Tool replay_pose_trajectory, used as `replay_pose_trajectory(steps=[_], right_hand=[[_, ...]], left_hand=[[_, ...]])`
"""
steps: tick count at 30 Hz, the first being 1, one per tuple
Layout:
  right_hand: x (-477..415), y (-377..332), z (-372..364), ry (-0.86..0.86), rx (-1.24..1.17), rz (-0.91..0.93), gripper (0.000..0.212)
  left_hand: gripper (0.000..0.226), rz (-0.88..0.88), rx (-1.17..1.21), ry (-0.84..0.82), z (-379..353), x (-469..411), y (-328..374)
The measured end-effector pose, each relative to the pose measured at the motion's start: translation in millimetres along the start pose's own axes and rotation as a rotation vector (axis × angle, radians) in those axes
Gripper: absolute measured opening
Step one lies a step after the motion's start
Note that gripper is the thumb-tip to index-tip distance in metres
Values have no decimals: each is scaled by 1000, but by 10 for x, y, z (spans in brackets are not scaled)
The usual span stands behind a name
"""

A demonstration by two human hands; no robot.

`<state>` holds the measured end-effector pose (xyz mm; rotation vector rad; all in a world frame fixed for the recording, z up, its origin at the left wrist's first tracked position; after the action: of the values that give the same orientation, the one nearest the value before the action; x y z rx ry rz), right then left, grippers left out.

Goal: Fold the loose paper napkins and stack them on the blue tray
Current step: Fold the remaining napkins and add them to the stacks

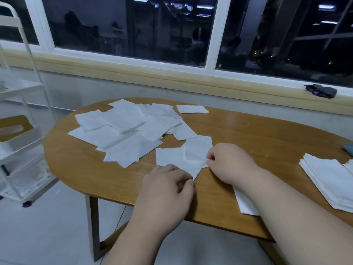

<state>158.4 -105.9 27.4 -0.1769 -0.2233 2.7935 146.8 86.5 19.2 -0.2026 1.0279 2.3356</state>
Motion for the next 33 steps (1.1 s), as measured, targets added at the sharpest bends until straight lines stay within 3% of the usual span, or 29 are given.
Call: replay_pose_trajectory(steps=[11, 17, 20, 24, 27, 32, 33], right_hand=[[252, -25, 394, 211, -73, 28, 28], [820, -114, 582, 255, -412, 186, 17], [1183, -57, 639, 248, -642, 174, 26], [1529, 120, 634, 286, -845, 103, 32], [1654, 293, 564, 301, -980, 26, 40], [1763, 480, 395, 228, -1149, -68, 34], [1782, 476, 396, 213, -1164, -59, 41]], left_hand=[[21, 14, 9, 20, 43, 4, -27], [66, 13, 7, 80, 83, 27, -19], [82, -15, 2, 26, 31, 38, 10], [81, -79, 73, -50, -5, 71, 113], [70, -35, 190, -89, -26, 87, 123], [60, -16, 334, -184, -87, 134, 230], [60, -16, 355, -208, -113, 147, 279]])
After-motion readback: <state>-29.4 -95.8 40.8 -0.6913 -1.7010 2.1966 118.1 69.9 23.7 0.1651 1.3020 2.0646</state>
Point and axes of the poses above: each hand's wrist, its own x-axis away from the middle knuckle, its own z-axis out of the back of the hand, y = z × x, the point moved 9 cm from there along -x, towards the middle knuckle, and after that the axes turned 6 degrees about -x, right-handed, at the moved point
